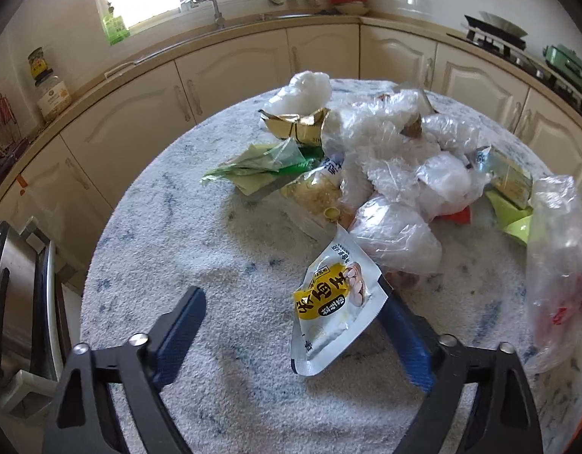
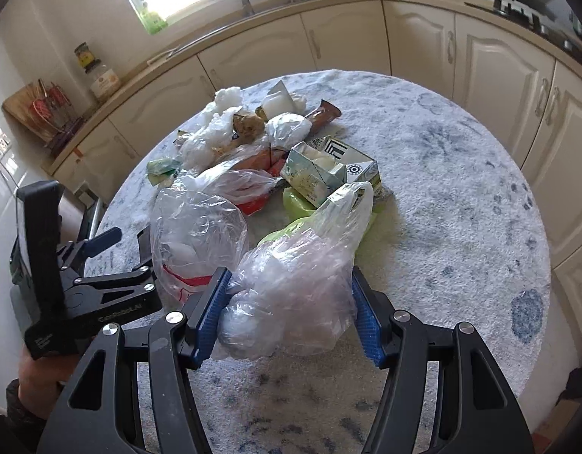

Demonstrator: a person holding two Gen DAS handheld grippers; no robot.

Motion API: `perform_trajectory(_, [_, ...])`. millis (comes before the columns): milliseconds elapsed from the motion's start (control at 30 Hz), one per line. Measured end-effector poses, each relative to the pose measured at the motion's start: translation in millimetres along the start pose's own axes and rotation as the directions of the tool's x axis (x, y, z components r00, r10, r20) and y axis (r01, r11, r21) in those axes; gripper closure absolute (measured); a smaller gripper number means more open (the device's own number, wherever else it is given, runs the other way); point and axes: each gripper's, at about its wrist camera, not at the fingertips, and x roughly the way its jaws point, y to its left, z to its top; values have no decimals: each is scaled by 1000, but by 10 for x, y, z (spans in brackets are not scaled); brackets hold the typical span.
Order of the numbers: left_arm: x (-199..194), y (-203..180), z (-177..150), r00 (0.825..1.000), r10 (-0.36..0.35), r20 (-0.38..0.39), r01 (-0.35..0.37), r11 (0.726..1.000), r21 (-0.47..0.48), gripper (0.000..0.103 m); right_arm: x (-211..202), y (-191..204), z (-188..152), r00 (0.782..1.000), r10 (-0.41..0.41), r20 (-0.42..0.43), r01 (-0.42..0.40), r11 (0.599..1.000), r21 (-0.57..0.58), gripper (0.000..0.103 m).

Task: Collect trash
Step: 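Grasp a clear plastic bag with the right tool while the left tool grasps a white snack wrapper, then carry both items to the blue wastebasket and open both tools to drop them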

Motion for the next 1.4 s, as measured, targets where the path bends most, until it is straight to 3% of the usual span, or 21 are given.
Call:
perform_trajectory(33, [9, 47, 18, 998, -62, 9, 62, 998, -24, 34, -12, -10, -1, 1000, 2, 1, -2, 1000, 2, 41])
perform_trajectory(67, [42, 93, 45, 995, -103, 2, 103, 994, -44, 52, -24, -15, -9, 1000, 3, 2, -3, 1000, 3, 41])
perform_trajectory(167, [66, 171, 84, 992, -124, 6, 124, 991, -43, 84, -52, -30, -29, 1000, 11, 4, -11, 1000, 8, 41])
perform_trajectory(333, [-12, 292, 9, 983, -185, 4, 184, 979, -85, 85, -98, -49, -89, 1000, 16, 6, -16, 1000, 12, 41])
perform_trajectory(600, [-434, 195, -96, 977, -208, 39, 211, 972, -100, 85, -326, -178, -168, 999, 14, 39, -15, 999, 35, 41])
perform_trajectory(1067, [-1226, -826, 242, 933, -327, 148, 315, 944, 99, 85, -1072, -877, -252, 982, -53, 183, 24, 987, 159, 41])
perform_trajectory(1233, [-1291, -1314, 349, 912, -383, 149, 353, 915, 193, 85, -1373, -1270, -344, 967, -115, 226, 63, 973, 223, 41])
perform_trajectory(1400, [-1150, -1847, 451, 878, -465, 117, 421, 864, 276, 85, -1689, -1758, -494, 944, -210, 253, 125, 941, 315, 41])
